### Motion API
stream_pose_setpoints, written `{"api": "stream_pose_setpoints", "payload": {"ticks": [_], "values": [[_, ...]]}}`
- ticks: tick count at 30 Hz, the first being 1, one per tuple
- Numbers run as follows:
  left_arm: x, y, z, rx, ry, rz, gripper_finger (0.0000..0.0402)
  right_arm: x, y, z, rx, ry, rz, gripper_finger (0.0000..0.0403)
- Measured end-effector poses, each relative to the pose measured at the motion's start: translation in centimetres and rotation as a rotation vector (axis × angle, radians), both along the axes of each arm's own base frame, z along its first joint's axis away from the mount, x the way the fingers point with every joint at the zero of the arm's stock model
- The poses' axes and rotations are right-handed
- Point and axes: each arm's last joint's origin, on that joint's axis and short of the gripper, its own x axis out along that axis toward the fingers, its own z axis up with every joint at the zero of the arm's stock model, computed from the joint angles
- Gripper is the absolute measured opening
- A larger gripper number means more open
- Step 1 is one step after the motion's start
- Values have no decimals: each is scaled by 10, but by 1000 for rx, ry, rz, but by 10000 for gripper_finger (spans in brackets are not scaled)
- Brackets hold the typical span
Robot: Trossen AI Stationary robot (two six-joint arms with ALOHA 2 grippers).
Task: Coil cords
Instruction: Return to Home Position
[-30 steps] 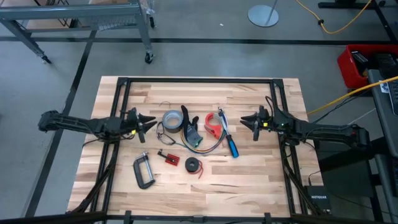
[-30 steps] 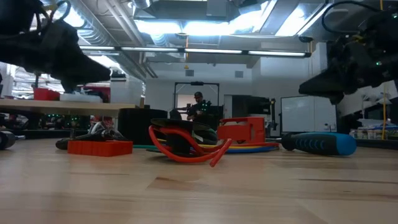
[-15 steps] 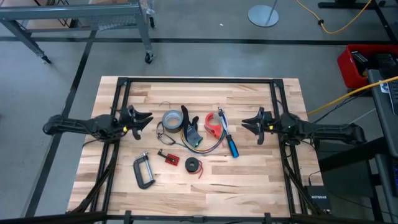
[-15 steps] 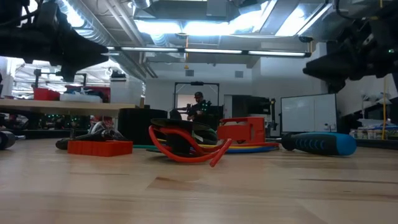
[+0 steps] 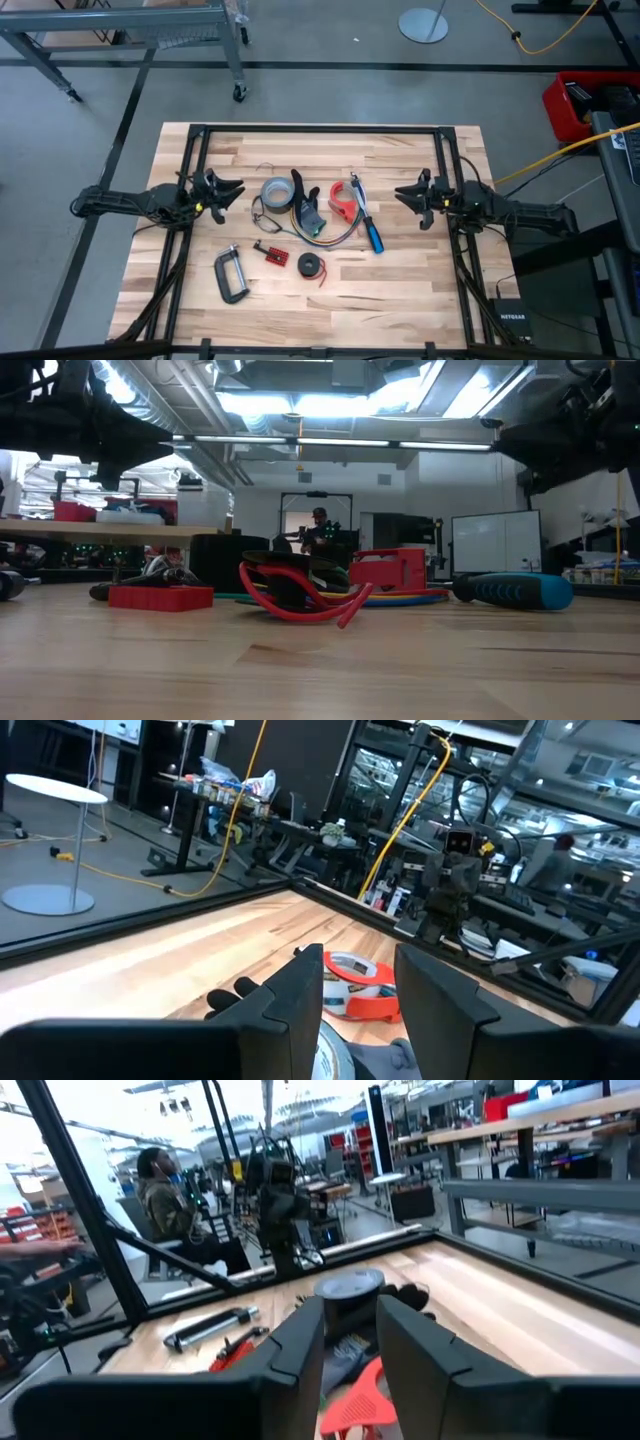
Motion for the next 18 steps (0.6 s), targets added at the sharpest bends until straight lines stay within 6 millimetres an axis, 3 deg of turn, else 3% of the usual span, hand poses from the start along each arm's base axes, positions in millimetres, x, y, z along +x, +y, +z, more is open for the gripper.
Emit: {"api": "stream_pose_setpoints", "payload": {"ticks": [18], "values": [[0, 0, 0, 0, 0, 0, 117, -5, 1, 5, -7, -68, 0, 99]]}}
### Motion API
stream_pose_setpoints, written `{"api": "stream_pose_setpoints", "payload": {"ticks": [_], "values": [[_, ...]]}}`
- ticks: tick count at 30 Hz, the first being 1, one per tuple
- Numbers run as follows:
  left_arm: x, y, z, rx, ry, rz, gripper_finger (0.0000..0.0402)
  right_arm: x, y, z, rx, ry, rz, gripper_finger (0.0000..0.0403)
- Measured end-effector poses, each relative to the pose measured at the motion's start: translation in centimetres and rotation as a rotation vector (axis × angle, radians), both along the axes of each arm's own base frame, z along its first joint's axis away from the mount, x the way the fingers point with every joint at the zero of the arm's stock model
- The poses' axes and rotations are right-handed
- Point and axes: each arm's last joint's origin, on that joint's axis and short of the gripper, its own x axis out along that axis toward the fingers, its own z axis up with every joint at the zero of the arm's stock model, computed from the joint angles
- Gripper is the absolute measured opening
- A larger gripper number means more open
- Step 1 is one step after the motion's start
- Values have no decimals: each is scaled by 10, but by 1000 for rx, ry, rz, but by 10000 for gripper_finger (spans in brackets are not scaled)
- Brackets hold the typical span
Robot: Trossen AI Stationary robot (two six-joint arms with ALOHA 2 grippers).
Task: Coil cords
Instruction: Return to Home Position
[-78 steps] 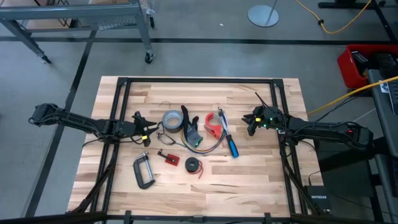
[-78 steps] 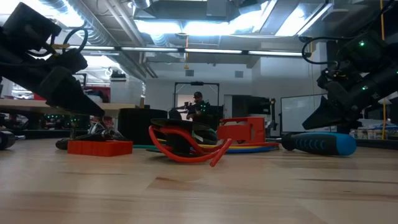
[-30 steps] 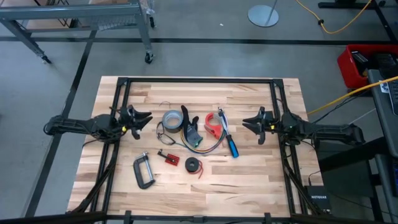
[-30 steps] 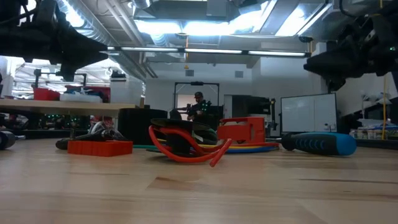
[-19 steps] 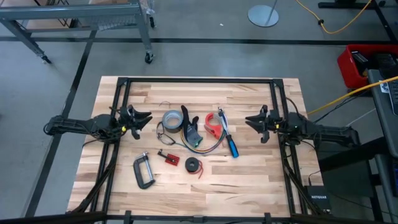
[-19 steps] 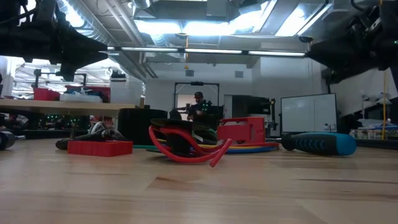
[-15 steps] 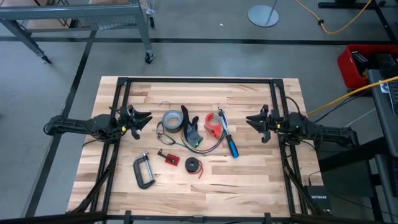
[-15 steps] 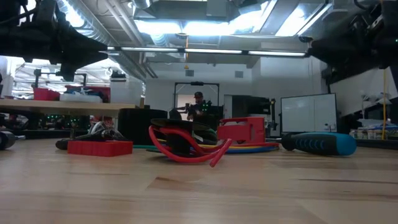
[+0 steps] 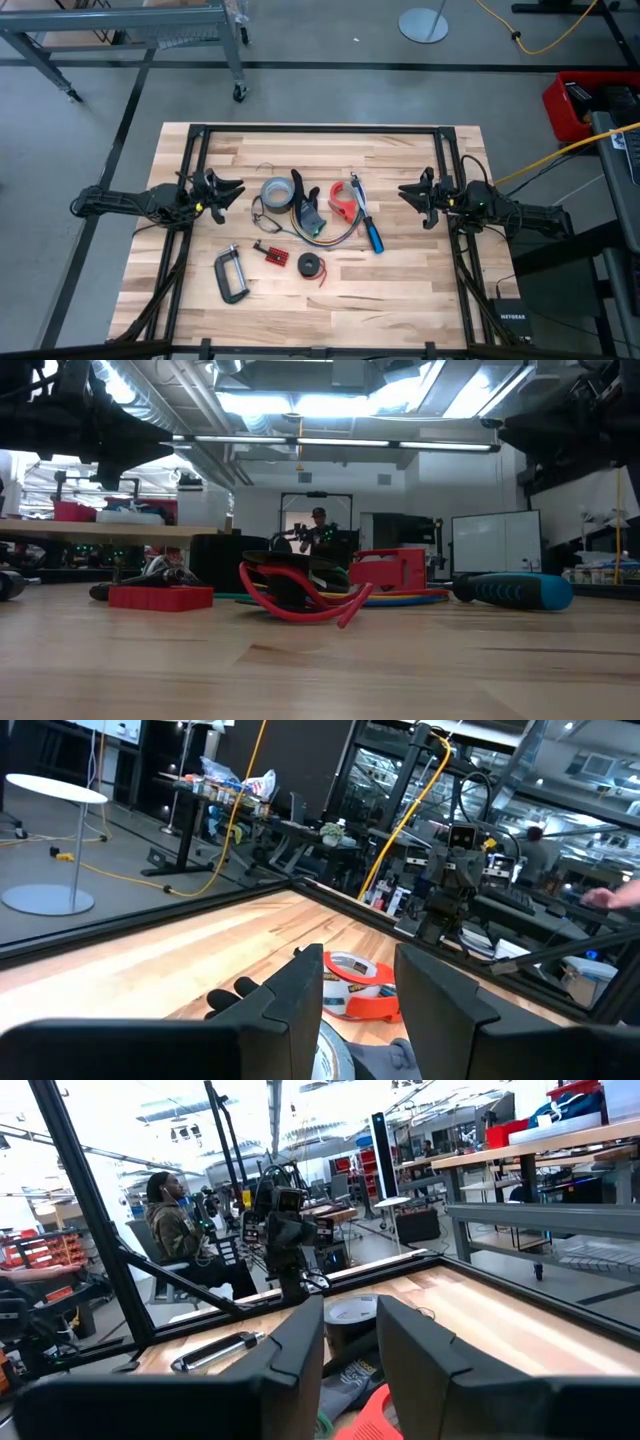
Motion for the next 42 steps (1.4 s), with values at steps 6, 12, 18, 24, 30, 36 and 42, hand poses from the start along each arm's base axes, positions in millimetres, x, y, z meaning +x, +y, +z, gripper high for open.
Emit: {"api": "stream_pose_setpoints", "payload": {"ticks": [6, 12, 18, 24, 30, 36, 42], "values": [[0, 0, 0, 0, 0, 0, 117, 0, 0, 0, 0, 0, 0, 99], [0, 0, 0, 0, 0, 0, 117, 0, 0, 0, 0, 1, 0, 99], [0, 0, 0, 0, 0, 0, 117, 0, 0, 0, 1, 4, 0, 99], [0, 0, 0, 0, 0, 0, 117, 0, 0, -1, 2, 14, 0, 99], [0, 0, 0, 0, 0, 0, 117, 1, 0, -4, 4, 43, 0, 99], [0, 0, 0, 0, 0, 0, 117, 1, 0, -5, 5, 49, 0, 99], [0, 0, 0, 0, 0, 0, 117, 1, 0, -5, 5, 48, 0, 99]]}}
